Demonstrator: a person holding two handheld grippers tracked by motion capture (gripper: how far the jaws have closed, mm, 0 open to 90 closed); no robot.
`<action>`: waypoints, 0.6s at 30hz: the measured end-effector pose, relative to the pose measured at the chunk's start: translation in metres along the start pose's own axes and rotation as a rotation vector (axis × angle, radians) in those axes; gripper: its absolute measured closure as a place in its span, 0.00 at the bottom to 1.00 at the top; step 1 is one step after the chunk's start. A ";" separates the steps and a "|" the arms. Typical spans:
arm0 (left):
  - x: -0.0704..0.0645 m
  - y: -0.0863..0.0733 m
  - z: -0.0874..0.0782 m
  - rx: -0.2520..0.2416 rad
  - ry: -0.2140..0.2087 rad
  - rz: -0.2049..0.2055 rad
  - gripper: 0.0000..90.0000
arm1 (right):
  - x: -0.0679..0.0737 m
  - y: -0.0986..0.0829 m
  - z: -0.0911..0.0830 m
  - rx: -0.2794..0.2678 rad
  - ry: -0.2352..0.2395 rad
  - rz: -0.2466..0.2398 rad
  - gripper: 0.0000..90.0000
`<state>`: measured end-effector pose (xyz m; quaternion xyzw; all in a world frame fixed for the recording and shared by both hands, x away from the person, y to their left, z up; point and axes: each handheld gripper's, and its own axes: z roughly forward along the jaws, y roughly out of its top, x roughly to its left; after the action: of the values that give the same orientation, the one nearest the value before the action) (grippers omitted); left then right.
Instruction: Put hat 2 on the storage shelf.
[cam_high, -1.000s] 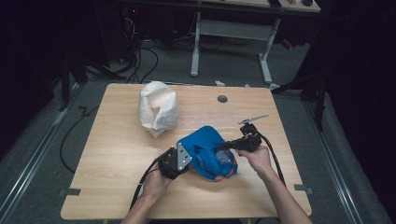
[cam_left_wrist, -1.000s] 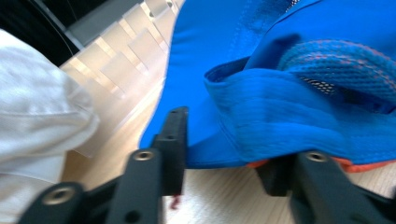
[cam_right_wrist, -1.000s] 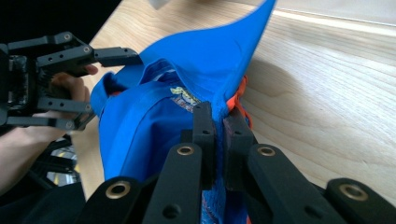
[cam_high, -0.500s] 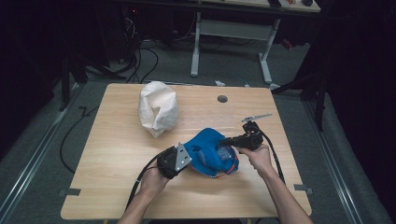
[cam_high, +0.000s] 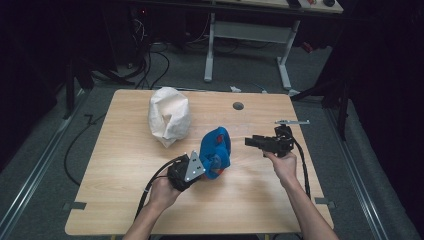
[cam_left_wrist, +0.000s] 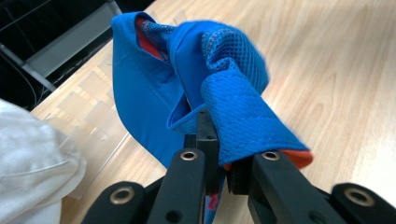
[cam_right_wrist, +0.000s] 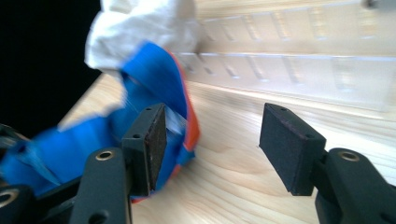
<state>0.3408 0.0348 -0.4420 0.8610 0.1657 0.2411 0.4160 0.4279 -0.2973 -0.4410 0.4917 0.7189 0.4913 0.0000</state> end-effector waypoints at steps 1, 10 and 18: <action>0.002 0.000 -0.001 -0.019 -0.002 -0.023 0.96 | 0.001 -0.001 -0.001 0.007 -0.022 -0.012 0.45; 0.026 0.004 -0.012 -0.087 -0.007 -0.166 0.96 | 0.009 -0.020 0.011 0.070 -0.226 -0.166 0.48; 0.051 0.011 -0.015 -0.153 -0.035 -0.284 0.96 | 0.005 -0.047 0.018 0.129 -0.342 -0.233 0.48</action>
<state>0.3759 0.0622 -0.4108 0.7989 0.2594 0.1767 0.5131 0.4004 -0.2828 -0.4810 0.4803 0.7904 0.3505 0.1476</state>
